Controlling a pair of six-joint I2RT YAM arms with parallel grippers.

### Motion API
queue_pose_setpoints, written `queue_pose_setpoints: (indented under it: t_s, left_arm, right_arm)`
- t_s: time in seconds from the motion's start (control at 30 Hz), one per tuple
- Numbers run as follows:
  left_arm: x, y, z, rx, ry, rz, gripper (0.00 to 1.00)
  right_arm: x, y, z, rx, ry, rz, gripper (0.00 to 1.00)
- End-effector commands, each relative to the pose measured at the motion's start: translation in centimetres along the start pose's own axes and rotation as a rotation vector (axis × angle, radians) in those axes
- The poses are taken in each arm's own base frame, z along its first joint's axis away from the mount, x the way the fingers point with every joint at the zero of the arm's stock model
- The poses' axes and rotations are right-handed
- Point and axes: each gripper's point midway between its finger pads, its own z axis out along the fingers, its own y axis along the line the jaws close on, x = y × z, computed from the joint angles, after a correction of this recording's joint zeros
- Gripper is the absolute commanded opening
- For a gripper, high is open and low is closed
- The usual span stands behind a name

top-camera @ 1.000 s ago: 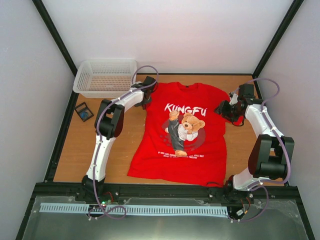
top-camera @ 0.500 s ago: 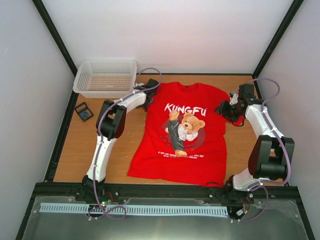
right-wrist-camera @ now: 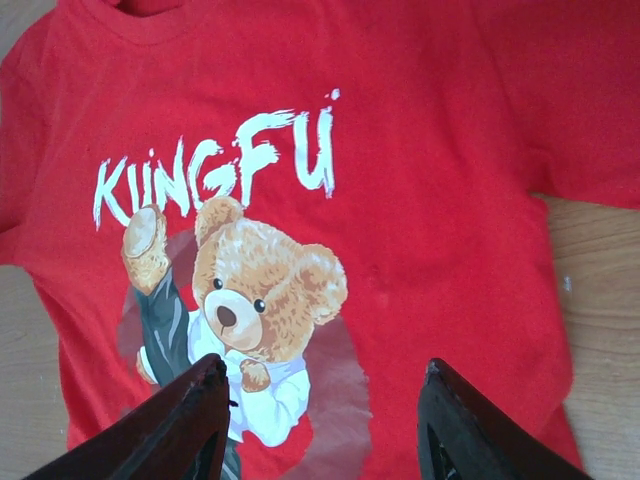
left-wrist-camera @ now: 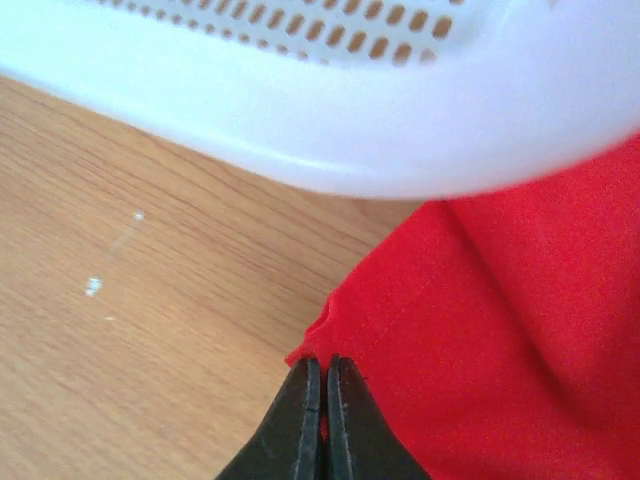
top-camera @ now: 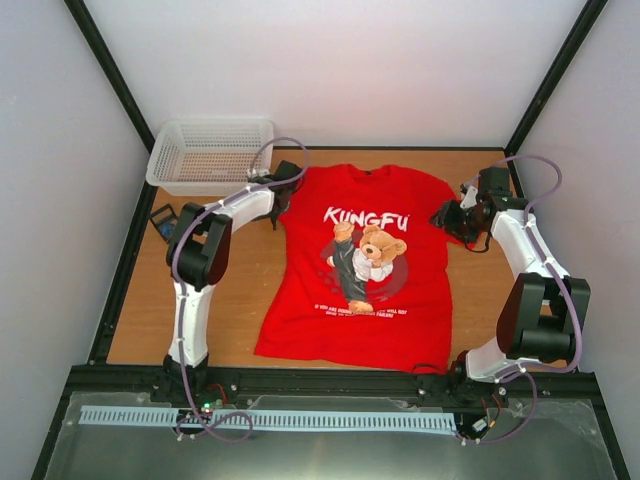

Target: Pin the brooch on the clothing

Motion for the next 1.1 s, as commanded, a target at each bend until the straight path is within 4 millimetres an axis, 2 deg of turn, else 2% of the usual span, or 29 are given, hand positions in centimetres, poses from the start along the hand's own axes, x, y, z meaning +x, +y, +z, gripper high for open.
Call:
queue_pose_setpoints:
  t_s: [0.0,0.07,0.1,0.13,0.17,0.23,0.27,0.4,0.5,0.6,0.7,0.8,0.9,1.07]
  left_arm:
    - [-3.7,1.6,-3.1,0.028,-0.108,-0.009,0.01]
    - [-3.8,1.9,-3.7,0.042,-0.113,0.006,0.01]
    - [-3.7,2.0,-3.9,0.045,-0.109,0.017,0.07]
    - [-3.7,2.1,-4.1,0.047,-0.104,0.029,0.2]
    - [-3.8,2.2,-4.3,0.048,-0.103,0.034,0.28]
    - [-3.9,2.6,-4.6,0.047,-0.091,0.044,0.43]
    - [-3.9,2.9,-4.9,0.044,-0.085,0.045,0.46]
    - [-3.6,4.3,-6.4,0.051,-0.065,0.033,0.47]
    - [-2.9,4.6,-8.3,0.146,-0.038,0.039,0.47]
    - [-1.4,3.6,-11.3,0.354,0.007,0.075,0.55]
    - [-0.2,3.0,-15.2,0.573,0.014,0.13,0.66]
    - [0.7,3.1,-18.8,0.741,0.004,0.148,0.7]
    - [1.3,3.8,-21.7,0.849,-0.007,0.152,0.74]
    - [1.9,5.5,-23.7,0.885,-0.024,0.167,0.8]
  right_arm:
    - [-0.8,-0.2,-0.2,0.008,-0.026,0.001,0.5]
    - [-1.0,-0.3,-0.2,0.016,-0.029,0.001,0.5]
    - [-1.1,-0.4,-0.3,0.023,-0.032,-0.001,0.5]
    - [-1.3,-0.6,-0.3,0.03,-0.036,0.001,0.5]
    - [-1.5,-0.8,-0.3,0.039,-0.038,0.003,0.51]
    - [-2.0,-1.4,-0.3,0.054,-0.045,0.016,0.51]
    - [-2.3,-1.8,-0.2,0.065,-0.049,0.027,0.51]
    - [-4.0,-3.8,0.2,0.135,-0.062,0.056,0.51]
    - [-5.5,-5.6,0.8,0.201,-0.072,0.059,0.51]
    - [-7.4,-6.7,1.3,0.268,-0.092,0.022,0.53]
    - [-9.5,-7.7,2.0,0.323,-0.109,0.012,0.53]
    - [-11.1,-8.5,3.6,0.344,-0.105,0.018,0.53]
    - [-12.5,-9.2,4.8,0.362,-0.111,0.028,0.45]
    - [-12.4,-10.0,7.8,0.344,-0.049,0.071,0.29]
